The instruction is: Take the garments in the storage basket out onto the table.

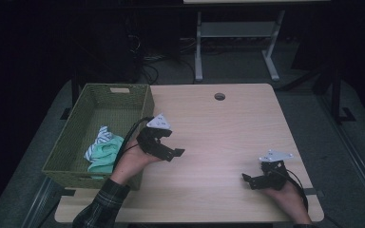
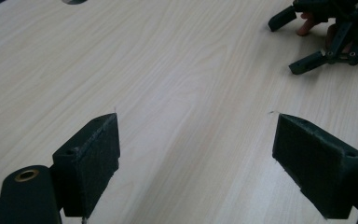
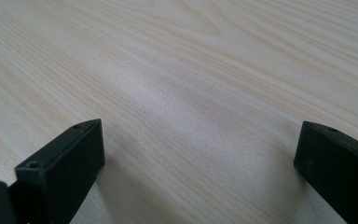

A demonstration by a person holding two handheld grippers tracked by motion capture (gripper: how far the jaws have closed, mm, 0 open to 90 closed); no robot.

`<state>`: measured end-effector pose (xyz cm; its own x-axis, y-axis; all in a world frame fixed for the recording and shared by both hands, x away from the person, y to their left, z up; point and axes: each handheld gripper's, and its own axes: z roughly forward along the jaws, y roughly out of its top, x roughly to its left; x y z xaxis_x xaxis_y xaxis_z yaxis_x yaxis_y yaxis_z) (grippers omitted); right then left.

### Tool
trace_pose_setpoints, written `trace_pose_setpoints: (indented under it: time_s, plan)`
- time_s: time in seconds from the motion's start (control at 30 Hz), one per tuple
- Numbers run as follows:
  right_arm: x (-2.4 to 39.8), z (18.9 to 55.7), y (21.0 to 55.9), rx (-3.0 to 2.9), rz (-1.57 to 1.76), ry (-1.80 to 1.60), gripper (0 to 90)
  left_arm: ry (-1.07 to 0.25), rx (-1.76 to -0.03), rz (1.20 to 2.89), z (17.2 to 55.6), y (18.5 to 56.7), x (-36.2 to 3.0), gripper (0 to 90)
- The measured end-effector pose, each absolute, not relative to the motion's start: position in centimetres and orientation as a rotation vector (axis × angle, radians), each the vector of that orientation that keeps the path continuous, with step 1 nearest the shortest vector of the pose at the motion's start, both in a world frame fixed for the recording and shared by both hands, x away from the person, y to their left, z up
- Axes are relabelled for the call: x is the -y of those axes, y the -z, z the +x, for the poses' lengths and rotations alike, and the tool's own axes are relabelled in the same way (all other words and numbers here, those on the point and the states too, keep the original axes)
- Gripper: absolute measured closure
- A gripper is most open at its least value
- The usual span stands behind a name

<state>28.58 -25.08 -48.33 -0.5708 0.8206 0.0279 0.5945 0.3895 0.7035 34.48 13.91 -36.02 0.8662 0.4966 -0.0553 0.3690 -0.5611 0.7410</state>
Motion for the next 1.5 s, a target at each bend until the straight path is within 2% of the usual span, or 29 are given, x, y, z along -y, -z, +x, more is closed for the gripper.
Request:
trace_pose_setpoints:
  time_s: [1.5]
  plan:
    - [25.1,28.6,48.3,-2.328,1.236,-0.979,1.1,-0.272,-0.752,2.182,35.2,34.1,-20.2,14.5]
